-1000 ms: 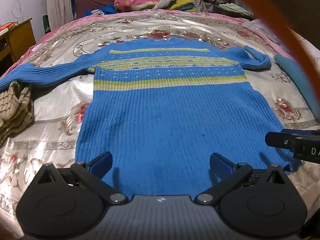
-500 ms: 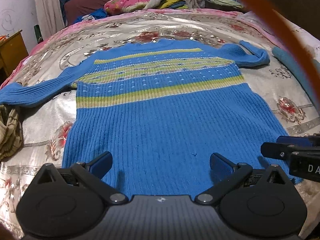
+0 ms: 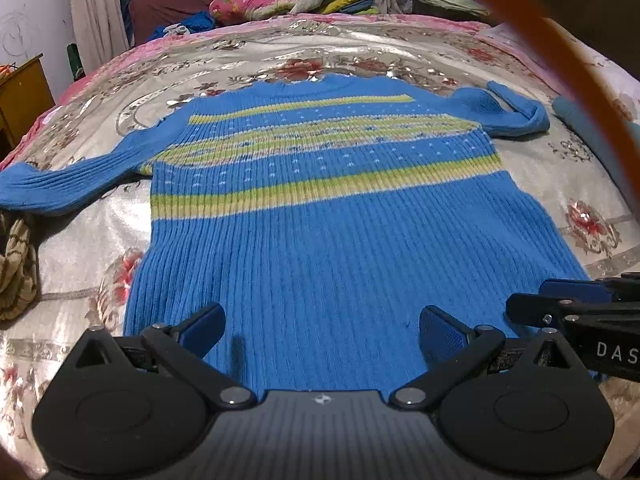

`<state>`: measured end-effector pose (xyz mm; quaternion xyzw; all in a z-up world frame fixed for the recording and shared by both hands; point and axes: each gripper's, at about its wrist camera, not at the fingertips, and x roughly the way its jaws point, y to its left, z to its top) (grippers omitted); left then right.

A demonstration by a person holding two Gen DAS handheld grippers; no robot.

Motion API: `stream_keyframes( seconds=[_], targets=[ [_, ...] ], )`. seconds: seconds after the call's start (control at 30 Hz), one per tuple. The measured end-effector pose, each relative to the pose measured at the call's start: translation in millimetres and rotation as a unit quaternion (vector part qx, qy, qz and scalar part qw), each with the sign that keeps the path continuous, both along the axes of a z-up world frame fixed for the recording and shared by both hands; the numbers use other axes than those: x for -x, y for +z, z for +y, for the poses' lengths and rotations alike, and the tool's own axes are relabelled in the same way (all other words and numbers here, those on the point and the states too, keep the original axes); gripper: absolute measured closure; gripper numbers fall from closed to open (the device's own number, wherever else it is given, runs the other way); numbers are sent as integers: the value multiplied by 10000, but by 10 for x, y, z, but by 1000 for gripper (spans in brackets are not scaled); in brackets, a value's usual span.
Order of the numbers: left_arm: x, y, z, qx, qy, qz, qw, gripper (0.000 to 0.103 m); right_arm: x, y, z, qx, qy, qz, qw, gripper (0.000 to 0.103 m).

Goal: Fold small clothes
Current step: 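Grasp the sweater sleeve cuff nearest the right tool with the right tool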

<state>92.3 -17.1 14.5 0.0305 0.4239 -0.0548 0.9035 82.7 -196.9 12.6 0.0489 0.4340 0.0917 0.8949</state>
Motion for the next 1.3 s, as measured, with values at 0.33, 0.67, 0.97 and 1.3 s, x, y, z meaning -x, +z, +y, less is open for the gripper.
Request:
stream_keyframes(
  seconds=[0.33,0.67,0.97,1.3],
  targets=[
    [-201,54,-34,152,-201,79,9997,0,-174,27,-49,-110,-76,94,9999,70],
    [-518,161,-396,107,-578,-97,9982,0,-565,309,-490,-153,-504,-342,9980,70],
    [-1034,223,-803,367,-808,-257,9957,0,-1441,457,-1289,-180,-1357,-533,9892,70],
    [-1376,95,-877,545,-705,-189,9958,0,-2401,295,-1850,-67,-2015,-595,9776,70]
  ],
)
